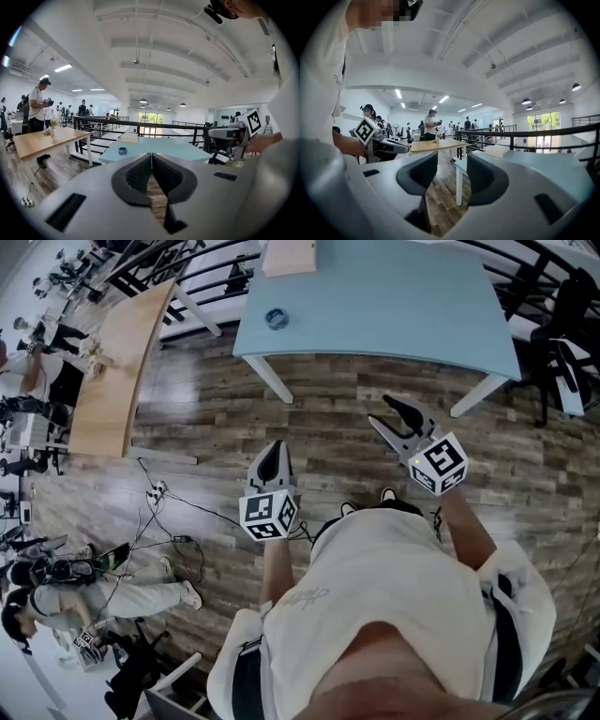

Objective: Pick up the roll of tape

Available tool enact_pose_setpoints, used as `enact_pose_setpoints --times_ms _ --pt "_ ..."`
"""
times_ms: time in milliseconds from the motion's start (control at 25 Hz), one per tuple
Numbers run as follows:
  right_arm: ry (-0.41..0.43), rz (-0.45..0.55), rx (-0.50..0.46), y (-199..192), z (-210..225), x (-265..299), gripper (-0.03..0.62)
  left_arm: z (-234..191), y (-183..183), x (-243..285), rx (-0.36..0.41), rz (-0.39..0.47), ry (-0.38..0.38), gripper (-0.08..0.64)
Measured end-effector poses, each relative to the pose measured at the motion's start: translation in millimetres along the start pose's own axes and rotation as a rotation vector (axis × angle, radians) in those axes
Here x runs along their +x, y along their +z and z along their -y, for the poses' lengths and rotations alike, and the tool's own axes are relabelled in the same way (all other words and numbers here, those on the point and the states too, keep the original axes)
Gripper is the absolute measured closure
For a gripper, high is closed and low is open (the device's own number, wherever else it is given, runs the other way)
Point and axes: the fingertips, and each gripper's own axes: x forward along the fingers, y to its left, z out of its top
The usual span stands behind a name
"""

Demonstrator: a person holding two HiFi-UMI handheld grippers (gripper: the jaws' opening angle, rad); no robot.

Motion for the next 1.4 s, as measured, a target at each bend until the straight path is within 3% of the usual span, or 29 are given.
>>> enact_pose_setpoints --times_ms 400,600,920,1160,1400 --pt "-0.057 -0.025 0.034 -14.8 -19.3 7.3 0.402 -20.9 -13.8 -9.7 -0.053 -0.004 -0.051 0.54" --pt "-0.042 -0.054 0.029 -17.3 -17.6 28.1 0.402 -38.1 -15.6 -0.1 -0.07 -0.008 -0.035 0.54" --pt "-0.017 -0.067 0.054 -22.4 24.6 93.7 0.4 -69.2 2.8 56.9 -0.11 -0.01 -0.027 0.54" --pt "0.027 -0.034 -0.005 -5.1 63.8 161.2 0.4 -103.7 29.5 115.4 -0.066 -0.015 0.0 0.54" --pt "0.017 -0.006 -0.039 4.1 98.6 192.6 0.402 -120.6 46.5 157.8 -0.095 -0.013 0.007 0.54"
